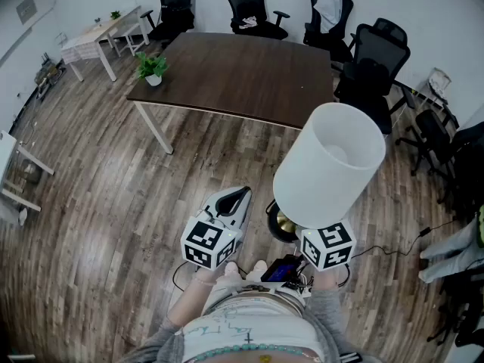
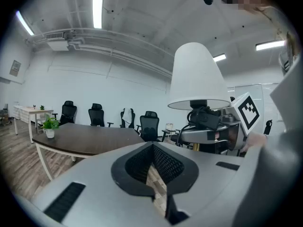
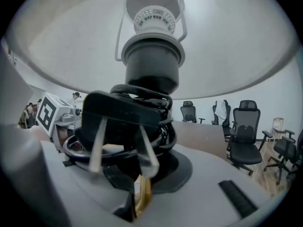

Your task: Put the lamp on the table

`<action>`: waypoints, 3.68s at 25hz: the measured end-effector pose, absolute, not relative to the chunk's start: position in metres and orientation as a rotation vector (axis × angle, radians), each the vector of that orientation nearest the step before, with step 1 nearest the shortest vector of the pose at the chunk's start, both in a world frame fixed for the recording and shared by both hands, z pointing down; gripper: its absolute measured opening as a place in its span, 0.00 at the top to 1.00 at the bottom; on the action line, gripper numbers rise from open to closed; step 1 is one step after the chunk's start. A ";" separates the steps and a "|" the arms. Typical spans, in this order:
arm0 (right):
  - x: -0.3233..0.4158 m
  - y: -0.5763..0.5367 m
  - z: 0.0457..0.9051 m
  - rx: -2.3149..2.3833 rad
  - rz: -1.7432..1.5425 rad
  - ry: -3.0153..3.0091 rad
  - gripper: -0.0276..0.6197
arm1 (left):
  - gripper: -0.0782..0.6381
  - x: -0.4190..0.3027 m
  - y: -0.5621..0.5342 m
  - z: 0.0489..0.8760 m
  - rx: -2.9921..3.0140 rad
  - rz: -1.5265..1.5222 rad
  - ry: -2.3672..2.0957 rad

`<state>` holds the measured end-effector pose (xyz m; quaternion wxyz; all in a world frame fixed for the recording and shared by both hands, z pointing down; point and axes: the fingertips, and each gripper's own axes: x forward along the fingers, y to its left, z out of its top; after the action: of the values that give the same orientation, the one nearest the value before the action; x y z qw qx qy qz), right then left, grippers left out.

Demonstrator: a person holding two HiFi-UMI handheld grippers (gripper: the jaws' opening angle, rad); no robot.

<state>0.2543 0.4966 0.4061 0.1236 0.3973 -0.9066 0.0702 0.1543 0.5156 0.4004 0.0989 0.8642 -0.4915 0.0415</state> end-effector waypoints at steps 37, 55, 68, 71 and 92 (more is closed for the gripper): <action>0.304 0.471 0.404 1.079 0.220 -2.700 0.91 | 0.88 0.182 0.510 0.415 2.423 0.056 -1.584; 0.263 0.394 0.411 1.111 0.221 -2.684 0.91 | 0.88 0.150 0.422 0.428 2.462 0.077 -1.493; 0.221 0.328 0.417 1.145 0.215 -2.682 0.91 | 0.88 0.124 0.348 0.438 2.517 0.095 -1.395; 0.210 0.316 0.419 1.146 0.219 -2.687 0.91 | 0.88 0.112 0.339 0.439 2.526 0.097 -1.395; 0.154 0.269 0.418 1.055 0.238 -2.738 0.91 | 0.88 0.051 0.318 0.448 2.427 0.084 -1.492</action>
<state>0.1545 0.2686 0.4183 0.0987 0.3566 -0.9255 0.0805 0.0509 0.3176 0.4482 0.1454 0.8425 -0.5179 0.0291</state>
